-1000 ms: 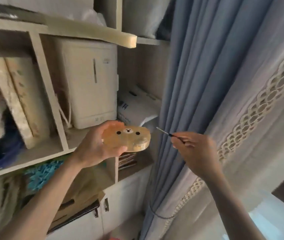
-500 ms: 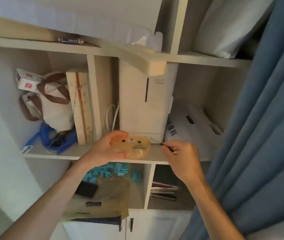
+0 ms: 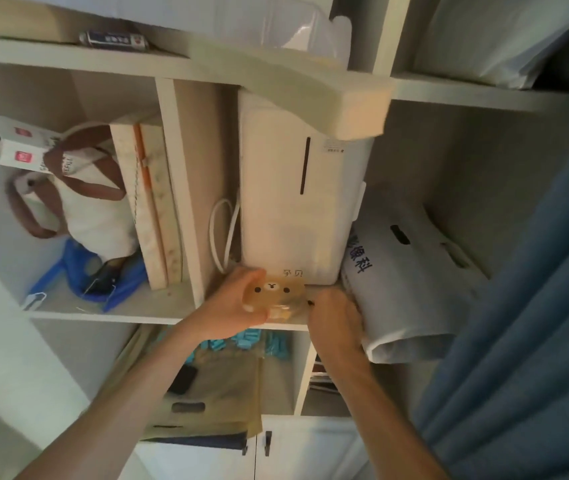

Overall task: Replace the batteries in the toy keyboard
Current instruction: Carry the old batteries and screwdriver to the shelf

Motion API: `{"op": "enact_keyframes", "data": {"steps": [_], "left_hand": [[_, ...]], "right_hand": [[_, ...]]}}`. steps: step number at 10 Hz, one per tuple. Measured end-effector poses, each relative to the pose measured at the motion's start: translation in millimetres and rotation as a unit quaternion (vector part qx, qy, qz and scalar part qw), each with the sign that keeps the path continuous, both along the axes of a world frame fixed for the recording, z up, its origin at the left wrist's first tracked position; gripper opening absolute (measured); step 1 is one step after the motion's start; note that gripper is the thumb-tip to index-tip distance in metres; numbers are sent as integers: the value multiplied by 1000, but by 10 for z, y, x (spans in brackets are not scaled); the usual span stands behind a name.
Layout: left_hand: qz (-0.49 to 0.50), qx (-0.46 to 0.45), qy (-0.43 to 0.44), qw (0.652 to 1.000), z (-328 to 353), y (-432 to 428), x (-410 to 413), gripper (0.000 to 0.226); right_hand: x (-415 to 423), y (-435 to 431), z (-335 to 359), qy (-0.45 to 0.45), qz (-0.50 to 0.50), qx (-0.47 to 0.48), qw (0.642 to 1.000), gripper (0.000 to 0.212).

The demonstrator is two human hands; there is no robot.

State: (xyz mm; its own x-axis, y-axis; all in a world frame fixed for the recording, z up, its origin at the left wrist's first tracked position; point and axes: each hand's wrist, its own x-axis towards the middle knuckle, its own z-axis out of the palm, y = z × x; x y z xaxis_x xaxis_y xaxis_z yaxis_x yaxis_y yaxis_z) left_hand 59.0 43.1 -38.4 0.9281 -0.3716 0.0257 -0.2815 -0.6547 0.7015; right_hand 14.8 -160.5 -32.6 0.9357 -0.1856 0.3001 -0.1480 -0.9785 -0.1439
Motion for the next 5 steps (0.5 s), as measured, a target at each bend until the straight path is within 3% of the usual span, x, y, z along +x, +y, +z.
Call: {"op": "enact_keyframes", "data": {"steps": [1,3,5], "left_hand": [[-10,17,-12,1000,-40,-18,-10,84],[-13,0,-140,990,-18,-14,-172,76],[-37,-37,-157,986,340,44,-553,77]], "right_hand": [[-8,61,-59,45,-20,-12,999,15],[-67,-71,1,-9,62,102,993,21],[-771,-38,551,0,130,129,983,66]]}}
